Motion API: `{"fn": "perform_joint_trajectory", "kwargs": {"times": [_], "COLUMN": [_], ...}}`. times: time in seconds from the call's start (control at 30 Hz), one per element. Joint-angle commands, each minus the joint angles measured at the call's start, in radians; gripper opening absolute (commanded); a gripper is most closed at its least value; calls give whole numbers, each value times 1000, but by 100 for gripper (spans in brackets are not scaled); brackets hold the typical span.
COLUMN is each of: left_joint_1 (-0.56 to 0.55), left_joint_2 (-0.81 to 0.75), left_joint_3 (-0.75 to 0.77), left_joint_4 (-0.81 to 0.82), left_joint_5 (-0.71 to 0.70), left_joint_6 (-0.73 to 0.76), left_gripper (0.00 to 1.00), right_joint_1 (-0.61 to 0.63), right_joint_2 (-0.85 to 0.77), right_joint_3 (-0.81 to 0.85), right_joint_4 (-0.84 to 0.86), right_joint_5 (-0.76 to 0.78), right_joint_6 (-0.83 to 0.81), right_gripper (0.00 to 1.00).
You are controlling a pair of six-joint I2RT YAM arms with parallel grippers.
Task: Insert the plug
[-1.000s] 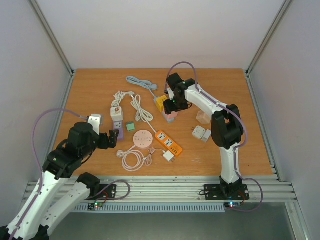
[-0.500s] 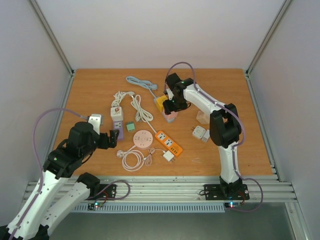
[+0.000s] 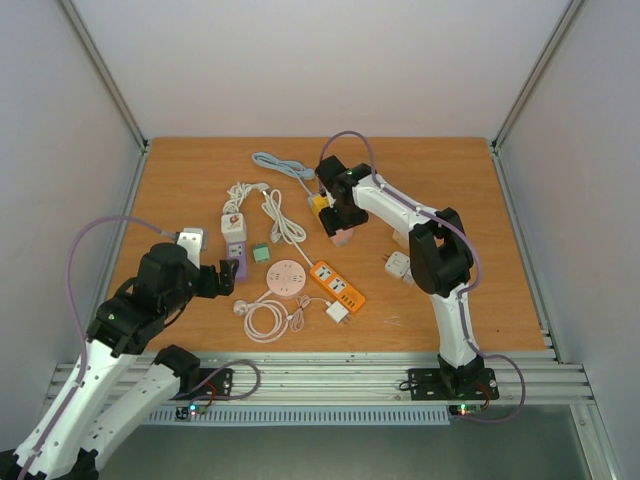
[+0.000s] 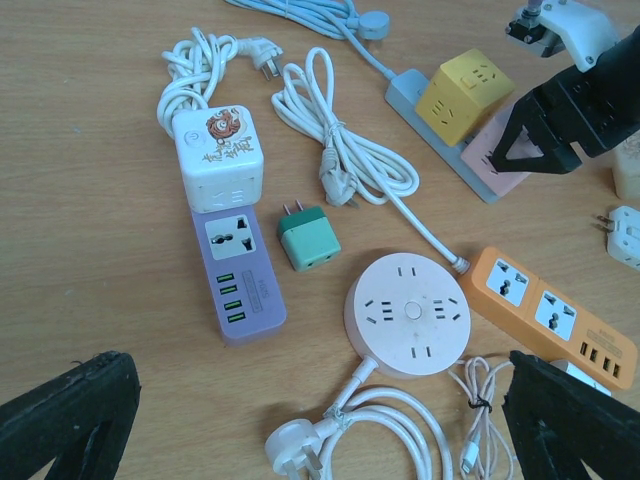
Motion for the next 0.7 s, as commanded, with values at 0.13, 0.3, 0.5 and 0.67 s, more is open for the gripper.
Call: {"fn": "perform_joint_trajectory", "kwargs": {"times": [0.13, 0.3, 0.5, 0.67], "left_joint_1": [2, 2, 2, 2], "left_joint_2": [7, 10, 14, 2], "left_joint_3": [-5, -5, -5, -6], "left_joint_4": [27, 27, 25, 27], "left_joint_5": [-3, -4, -6, -8], "left_joint_6": [7, 7, 7, 7], "left_gripper": [99, 99, 99, 99], "right_joint_1": [-8, 11, 33, 34], "right_joint_2": [170, 207, 92, -64], "right_joint_3": [-62, -23, 2, 32], "right_joint_4": [8, -37, -31, -19], "right_joint_5": [52, 130, 128, 102], "right_joint_6": [64, 100, 127, 136], "right_gripper": [32, 34, 53, 81]}}
